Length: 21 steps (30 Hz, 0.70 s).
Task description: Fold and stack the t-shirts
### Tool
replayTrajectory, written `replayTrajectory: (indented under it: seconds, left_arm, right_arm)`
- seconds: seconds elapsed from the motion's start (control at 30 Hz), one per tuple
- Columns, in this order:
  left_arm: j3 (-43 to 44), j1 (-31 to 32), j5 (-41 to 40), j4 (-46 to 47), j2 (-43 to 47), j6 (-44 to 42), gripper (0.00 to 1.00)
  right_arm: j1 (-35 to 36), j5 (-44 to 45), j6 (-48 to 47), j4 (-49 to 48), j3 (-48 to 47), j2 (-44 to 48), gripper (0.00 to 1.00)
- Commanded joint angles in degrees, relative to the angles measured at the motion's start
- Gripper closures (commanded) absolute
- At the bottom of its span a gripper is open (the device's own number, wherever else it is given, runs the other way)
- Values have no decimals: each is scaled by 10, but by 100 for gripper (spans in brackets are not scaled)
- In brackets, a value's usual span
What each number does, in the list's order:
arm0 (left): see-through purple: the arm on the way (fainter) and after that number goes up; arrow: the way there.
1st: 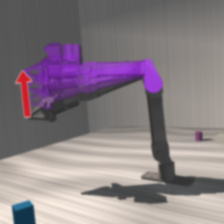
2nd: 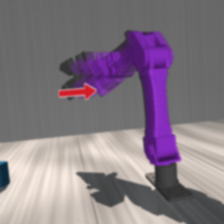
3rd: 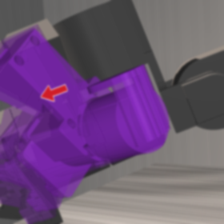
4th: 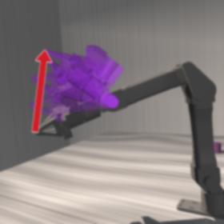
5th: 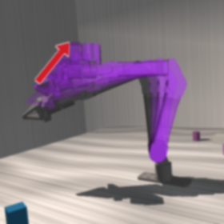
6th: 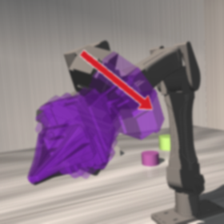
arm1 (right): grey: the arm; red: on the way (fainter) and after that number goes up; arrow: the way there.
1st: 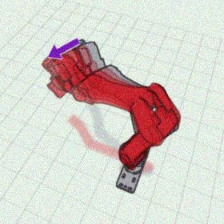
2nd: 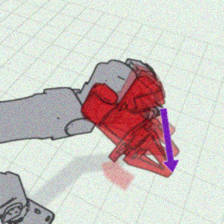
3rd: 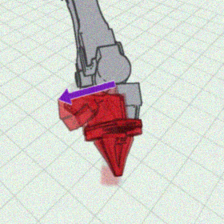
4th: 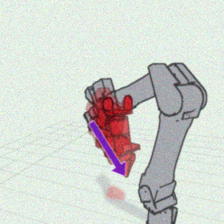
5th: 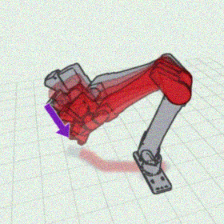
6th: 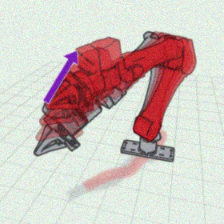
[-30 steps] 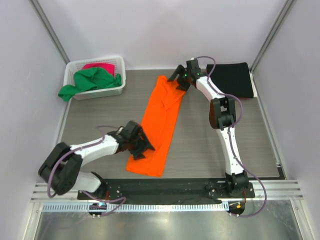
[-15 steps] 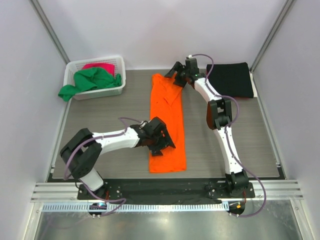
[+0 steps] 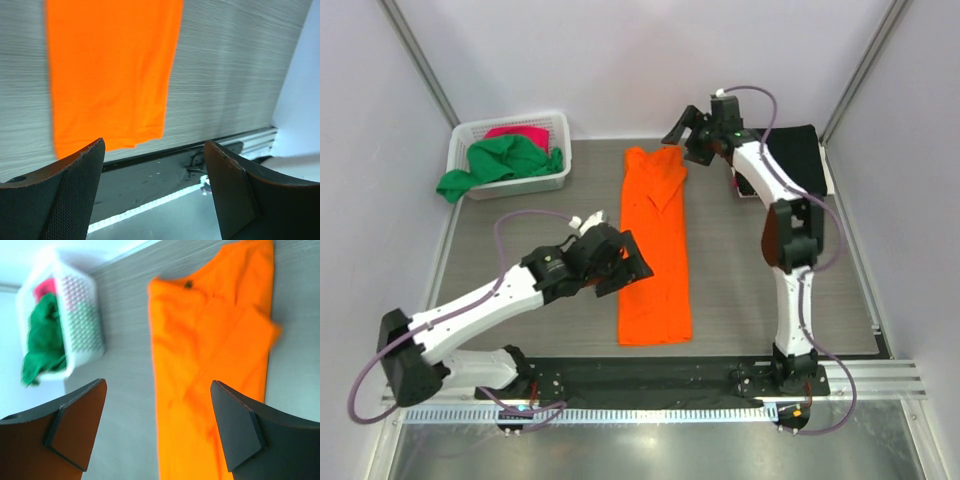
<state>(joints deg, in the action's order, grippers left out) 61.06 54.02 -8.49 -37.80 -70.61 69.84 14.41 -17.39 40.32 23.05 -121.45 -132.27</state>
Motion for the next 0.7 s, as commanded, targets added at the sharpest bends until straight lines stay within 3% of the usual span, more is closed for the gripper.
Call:
replayTrajectory:
  seconds: [0.0, 0.2, 0.33, 0.53, 0.67]
  left_arm:
    - [-42, -1, -63, -68, 47, -9, 19]
    - [-140, -1, -73, -74, 150, 26, 19]
    - [-204, 0, -59, -58, 195, 49, 21]
    - [-257, 3, -40, -28, 205, 64, 24]
    - [-294, 16, -31, 2, 188, 83, 25]
  right_arm:
    - [17, 31, -39, 18, 129, 200, 9]
    - [104, 129, -31, 70, 481, 477, 9]
    - [205, 161, 70, 75, 734, 659, 16]
    - [353, 206, 204, 71, 903, 823, 20]
    - [434, 232, 270, 52, 962, 851, 23]
